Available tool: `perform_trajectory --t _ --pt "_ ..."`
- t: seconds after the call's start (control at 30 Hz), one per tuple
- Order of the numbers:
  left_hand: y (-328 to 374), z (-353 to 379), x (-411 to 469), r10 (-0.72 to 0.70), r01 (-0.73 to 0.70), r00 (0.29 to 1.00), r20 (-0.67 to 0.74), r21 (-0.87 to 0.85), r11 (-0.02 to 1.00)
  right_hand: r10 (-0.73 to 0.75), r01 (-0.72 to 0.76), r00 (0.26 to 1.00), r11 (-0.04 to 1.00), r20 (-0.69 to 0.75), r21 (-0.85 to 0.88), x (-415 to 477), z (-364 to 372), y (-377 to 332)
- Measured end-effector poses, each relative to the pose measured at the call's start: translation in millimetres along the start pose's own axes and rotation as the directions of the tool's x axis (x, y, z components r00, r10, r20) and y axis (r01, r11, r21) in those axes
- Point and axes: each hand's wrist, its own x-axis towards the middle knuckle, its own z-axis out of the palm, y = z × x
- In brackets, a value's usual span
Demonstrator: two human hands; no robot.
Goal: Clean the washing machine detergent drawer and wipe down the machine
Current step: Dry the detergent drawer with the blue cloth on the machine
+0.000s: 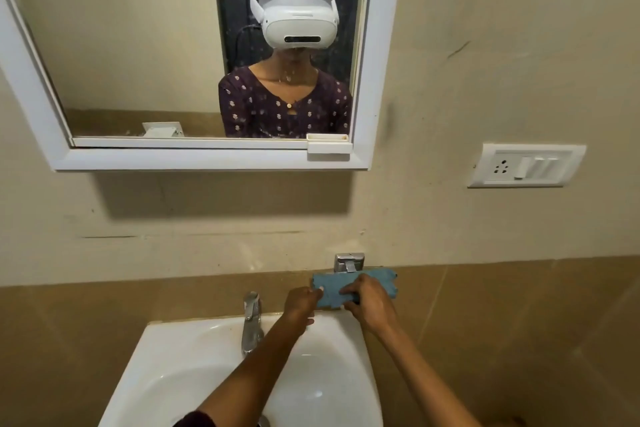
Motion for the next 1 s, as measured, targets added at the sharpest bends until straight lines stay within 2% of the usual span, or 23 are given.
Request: perform_trajectory --t 0.1,0.17,0.23,0.33,0.4,0.5,0.67,0.77,0.87,1.0 --pt "7 2 4 0.125 -0.122 0.991 -0.054 0.064 0.990 -0.004 0.010 0.997 0.997 -0.079 0.075 1 -1 -1" --pt "13 -1 0 0.181 -0.181 0.982 -0.050 0.007 0.983 0.006 0.023 0.982 0.989 -0.191 0.149 -1 -8 -6" --pt "19 -10 -11 0.208 -0.210 0.978 -0.034 -0.156 0.965 0.014 0.057 0.951 0.973 -0.309 0.222 -2 -17 -21" --pt "24 -40 -32 0.232 -0.192 0.972 0.045 -0.424 0.885 -0.027 0.159 0.932 0.926 -0.362 0.341 -3 -24 -59" --pt "24 -72 -48 0.296 -0.223 0.953 0.058 -0.524 0.822 -0.074 0.223 0.935 0.882 -0.347 0.415 -1 -20 -90" --pt "19 -131 -81 0.362 -0.316 0.932 -0.009 -0.511 0.799 -0.152 0.307 0.937 0.792 -0.316 0.528 -2 -7 -144" --pt "-14 -239 -165 0.347 -0.430 0.901 -0.260 -0.433 0.793 -0.366 0.380 0.911 0.567 -0.189 0.731 -27 20 -259" --pt "-52 -308 -241 0.313 -0.468 0.859 -0.405 -0.374 0.801 -0.492 0.373 0.862 0.451 -0.123 0.811 -61 43 -336" --pt "-96 -366 -323 0.266 -0.498 0.783 -0.563 -0.310 0.810 -0.607 0.289 0.794 0.363 -0.010 0.886 -115 72 -408" --pt "-161 -426 -436 0.163 -0.471 0.652 -0.740 -0.227 0.852 -0.738 0.202 0.658 0.361 0.147 0.910 -215 119 -491"
